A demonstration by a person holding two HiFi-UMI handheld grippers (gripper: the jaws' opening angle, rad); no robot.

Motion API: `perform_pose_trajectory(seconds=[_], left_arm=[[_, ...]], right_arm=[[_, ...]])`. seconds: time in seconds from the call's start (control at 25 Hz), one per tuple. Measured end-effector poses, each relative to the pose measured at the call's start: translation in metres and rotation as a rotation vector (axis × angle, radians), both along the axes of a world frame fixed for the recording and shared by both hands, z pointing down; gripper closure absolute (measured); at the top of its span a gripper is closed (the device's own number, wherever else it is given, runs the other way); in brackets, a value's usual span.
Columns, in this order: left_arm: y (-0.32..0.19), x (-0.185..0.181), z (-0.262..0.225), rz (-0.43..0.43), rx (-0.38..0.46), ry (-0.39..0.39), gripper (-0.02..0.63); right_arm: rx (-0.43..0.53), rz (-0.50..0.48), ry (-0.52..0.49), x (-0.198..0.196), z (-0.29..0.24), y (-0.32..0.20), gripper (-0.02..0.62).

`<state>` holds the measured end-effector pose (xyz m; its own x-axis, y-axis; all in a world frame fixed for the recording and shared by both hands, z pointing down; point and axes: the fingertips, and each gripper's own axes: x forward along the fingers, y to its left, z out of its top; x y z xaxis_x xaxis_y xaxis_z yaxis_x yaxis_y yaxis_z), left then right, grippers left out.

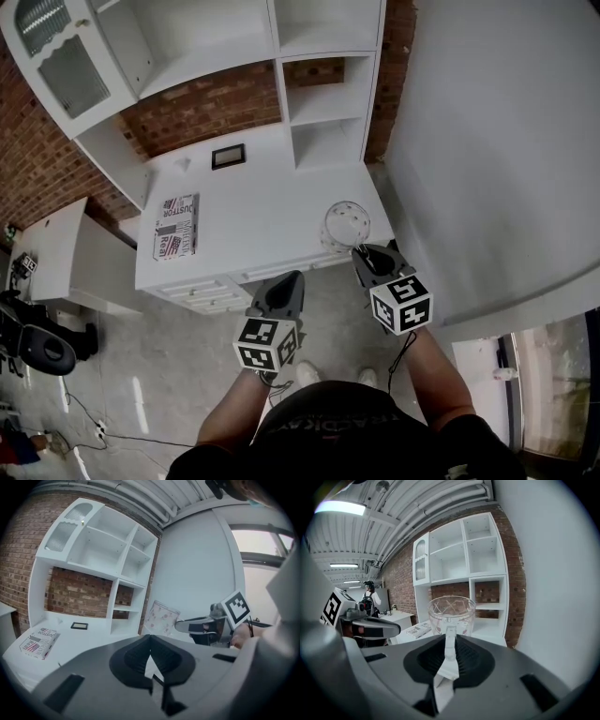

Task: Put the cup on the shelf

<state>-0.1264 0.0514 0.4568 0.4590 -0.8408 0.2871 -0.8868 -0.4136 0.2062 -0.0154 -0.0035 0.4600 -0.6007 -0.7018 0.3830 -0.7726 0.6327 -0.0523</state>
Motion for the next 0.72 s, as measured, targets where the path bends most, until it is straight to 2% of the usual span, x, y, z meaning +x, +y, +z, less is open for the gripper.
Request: perform_pose_trajectory(seconds=[0.36,0.72], left_arm=[[-0.013,-0.031,0.004,0.043,0.003,-0.014,0.601],[-0.033,-0.036,0.003,0.051,0.006,-0.018,0.601]], right_arm=[[0.001,0.041,-0.015,-0.031,0.003,-0.014,0.552],[-0.002,0.034,-0.013,-0.040,0.003,-0.038,0.552]])
